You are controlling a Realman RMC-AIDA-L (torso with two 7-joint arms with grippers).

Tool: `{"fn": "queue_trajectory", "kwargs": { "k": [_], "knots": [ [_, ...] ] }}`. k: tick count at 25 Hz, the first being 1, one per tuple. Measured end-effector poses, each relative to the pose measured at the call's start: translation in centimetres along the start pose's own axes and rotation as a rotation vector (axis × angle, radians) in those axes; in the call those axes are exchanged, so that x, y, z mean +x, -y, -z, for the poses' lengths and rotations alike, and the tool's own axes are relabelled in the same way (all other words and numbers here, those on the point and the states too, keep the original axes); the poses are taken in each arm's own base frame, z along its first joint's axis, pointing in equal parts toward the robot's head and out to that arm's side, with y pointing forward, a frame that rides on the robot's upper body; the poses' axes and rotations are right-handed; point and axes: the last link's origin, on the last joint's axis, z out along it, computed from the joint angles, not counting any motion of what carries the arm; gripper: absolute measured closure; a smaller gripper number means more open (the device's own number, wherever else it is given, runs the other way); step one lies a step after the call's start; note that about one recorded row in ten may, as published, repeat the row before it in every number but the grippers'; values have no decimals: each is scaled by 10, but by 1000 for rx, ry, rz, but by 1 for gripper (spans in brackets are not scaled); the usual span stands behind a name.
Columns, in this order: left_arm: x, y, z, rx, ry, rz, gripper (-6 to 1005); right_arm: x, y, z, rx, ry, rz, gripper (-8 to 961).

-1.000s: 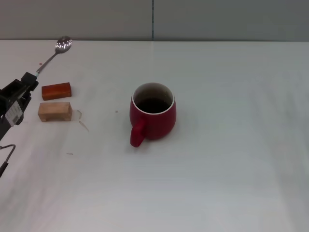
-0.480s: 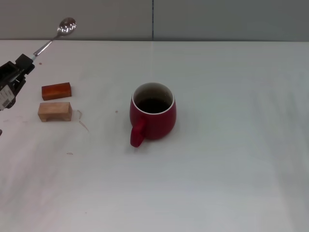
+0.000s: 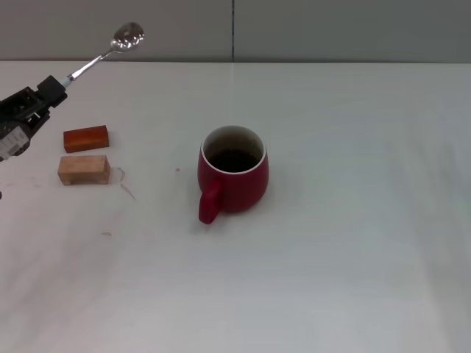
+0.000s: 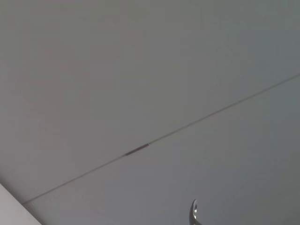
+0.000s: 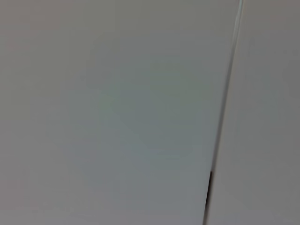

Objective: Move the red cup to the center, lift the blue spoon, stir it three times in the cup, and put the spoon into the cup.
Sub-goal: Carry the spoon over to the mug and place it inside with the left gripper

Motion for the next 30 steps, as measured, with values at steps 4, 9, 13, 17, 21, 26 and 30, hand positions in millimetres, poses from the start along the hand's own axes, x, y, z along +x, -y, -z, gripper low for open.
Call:
{"fn": "queue_trajectory", "kwargs": {
  "k": [4,9,13,17,21,26,30],
  "knots": [
    [0,-6,-2,-19,57,-49,855,1,1,2,3,-5,1,356],
    [0,-10,-3,-28,104,-115,855,3,2,4,6,-10,2,356],
    [-1,-12,-11,-33,171,-176,855,3,3,5,7,-15,2,356],
    [-2,-15,-24,-40,251,-248,855,5,4,8,10,-21,2,356],
    [0,-18,-36,-44,308,-322,854,6,4,10,10,-25,1,356],
    [4,-21,-50,-28,391,-448,854,8,4,15,16,-35,-9,356],
    [6,-24,-56,-25,431,-508,854,9,3,17,19,-39,-18,356]
  ]
}}
